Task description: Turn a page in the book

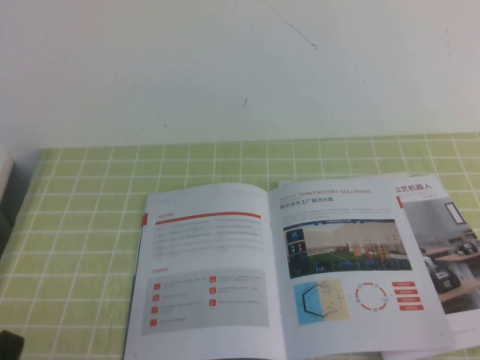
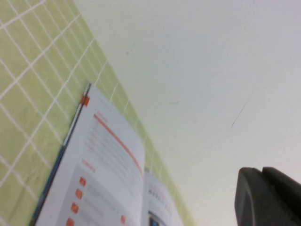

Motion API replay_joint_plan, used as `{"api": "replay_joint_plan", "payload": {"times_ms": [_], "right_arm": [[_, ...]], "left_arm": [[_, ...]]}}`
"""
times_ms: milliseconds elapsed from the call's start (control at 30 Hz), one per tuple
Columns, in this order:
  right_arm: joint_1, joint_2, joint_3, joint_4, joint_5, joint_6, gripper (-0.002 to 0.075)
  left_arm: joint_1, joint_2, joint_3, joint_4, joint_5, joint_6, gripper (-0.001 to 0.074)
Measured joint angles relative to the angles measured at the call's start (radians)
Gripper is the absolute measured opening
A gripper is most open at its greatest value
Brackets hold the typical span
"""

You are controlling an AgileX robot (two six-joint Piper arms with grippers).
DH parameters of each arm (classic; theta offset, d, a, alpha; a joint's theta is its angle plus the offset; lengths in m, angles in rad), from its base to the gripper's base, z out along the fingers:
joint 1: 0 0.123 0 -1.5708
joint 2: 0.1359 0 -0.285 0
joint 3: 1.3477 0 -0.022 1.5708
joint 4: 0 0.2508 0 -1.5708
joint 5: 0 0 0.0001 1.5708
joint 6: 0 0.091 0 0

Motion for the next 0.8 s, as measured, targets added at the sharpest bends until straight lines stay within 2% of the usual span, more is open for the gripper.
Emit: {"api": "replay_joint_plan", "payload": {"times_ms": [100, 367, 600, 700, 800], "right_arm": [[0.0, 0.0, 0.0, 0.139, -0.039, 0.008, -0.0003], [0.0, 0.0, 0.0, 0.168, -0.033, -0.197, -0.0003], [0.0, 0.0, 0.0, 0.175, -0.002, -0.358, -0.0003], [0.0, 0.005, 0.0, 0.188, -0.005, -0.397, -0.0003], [0.0, 0.067, -0.031, 0.166, 0.053, -0.49, -0.0003]], "left_arm": [[0.0, 0.0, 0.0, -0.067, -0.065, 0.007, -0.0004], [0.0, 0.0, 0.0, -0.079, -0.085, 0.109, -0.0004], [0.0, 0.0, -0.031, -0.084, 0.056, 0.383, -0.0004], [0.0, 0.053, -0.141, -0.039, 0.131, 0.505, -0.0004], [0.0, 0.185, -0.264, 0.086, 0.23, 0.547, -0.0004]]}}
